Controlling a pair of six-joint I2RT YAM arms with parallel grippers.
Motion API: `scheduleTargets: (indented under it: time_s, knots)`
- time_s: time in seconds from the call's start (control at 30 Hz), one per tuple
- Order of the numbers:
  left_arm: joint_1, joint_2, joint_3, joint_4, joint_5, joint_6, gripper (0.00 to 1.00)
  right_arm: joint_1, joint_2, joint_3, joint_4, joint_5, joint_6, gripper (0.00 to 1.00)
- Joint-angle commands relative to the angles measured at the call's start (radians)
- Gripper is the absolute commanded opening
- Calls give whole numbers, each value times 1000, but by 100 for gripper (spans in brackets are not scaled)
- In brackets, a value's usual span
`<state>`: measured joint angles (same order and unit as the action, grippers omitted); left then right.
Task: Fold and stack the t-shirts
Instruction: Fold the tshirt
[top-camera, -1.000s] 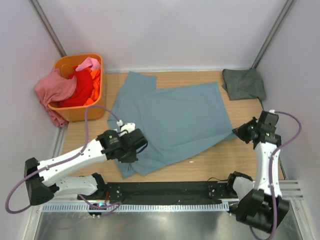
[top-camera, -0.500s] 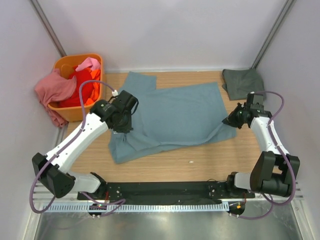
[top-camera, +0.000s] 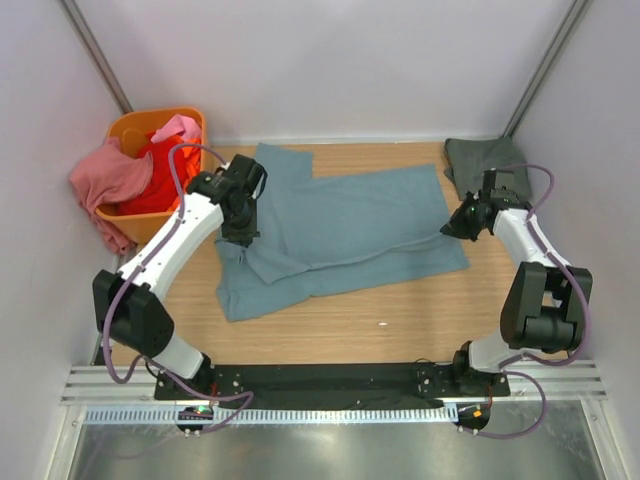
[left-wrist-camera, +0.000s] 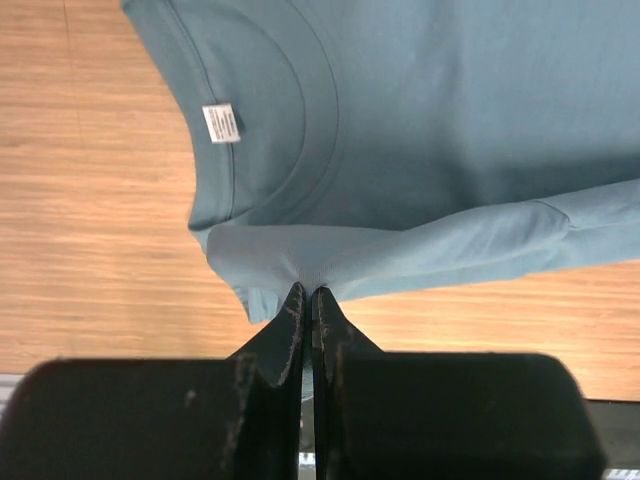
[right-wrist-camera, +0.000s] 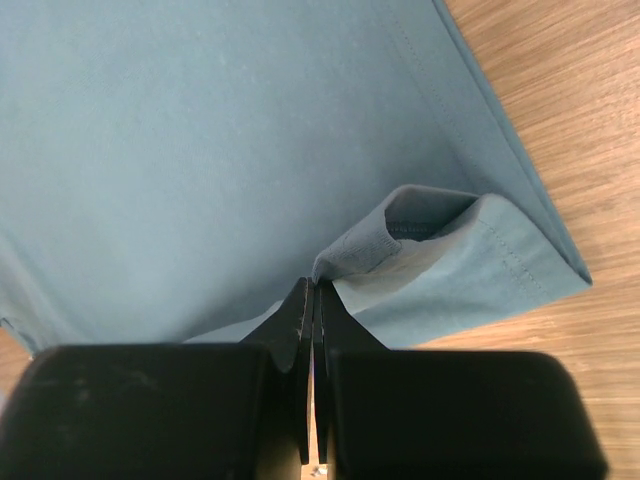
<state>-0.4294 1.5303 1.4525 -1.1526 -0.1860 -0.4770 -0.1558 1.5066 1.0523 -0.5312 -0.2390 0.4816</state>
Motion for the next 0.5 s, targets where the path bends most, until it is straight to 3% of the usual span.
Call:
scheduleTargets:
  time_s: [0.0, 0.27, 0.47]
  knots:
    - [26, 42, 75, 48, 20, 61, 0, 10, 18, 61, 25, 29, -21, 1]
    - [64, 149, 215, 31, -13, 103, 0, 15, 89, 120, 23, 67, -25, 1]
    - [81, 206, 232, 28, -12, 107, 0, 19, 153, 146, 33, 60, -15, 1]
